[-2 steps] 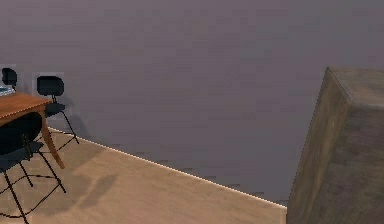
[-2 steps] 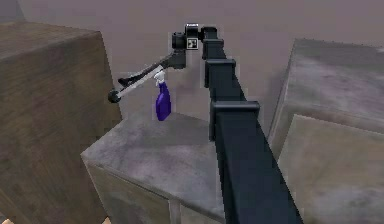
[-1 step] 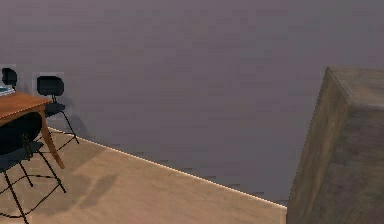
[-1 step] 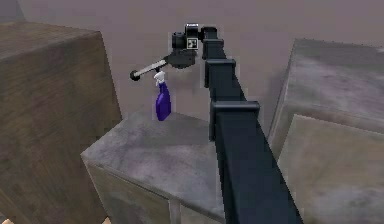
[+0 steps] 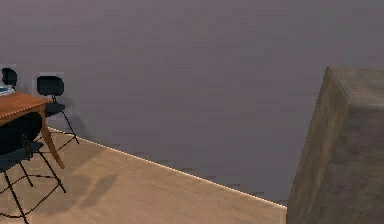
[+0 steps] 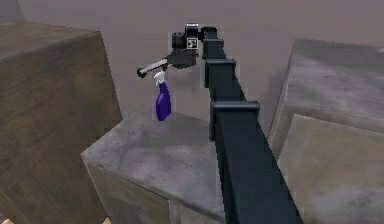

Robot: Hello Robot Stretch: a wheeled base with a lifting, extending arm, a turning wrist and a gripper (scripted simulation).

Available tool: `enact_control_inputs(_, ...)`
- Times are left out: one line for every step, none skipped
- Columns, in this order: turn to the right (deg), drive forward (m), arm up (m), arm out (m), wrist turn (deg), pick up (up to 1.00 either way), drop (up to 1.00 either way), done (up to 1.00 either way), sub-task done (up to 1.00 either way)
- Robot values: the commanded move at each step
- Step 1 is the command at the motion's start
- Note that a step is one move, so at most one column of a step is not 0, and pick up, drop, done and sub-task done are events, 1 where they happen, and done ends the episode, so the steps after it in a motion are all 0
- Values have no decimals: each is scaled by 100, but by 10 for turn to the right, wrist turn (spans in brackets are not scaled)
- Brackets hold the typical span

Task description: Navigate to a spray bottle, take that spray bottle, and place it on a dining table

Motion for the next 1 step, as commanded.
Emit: enact_control_inputs(0,0,-26,0,0,0,0,0,0)
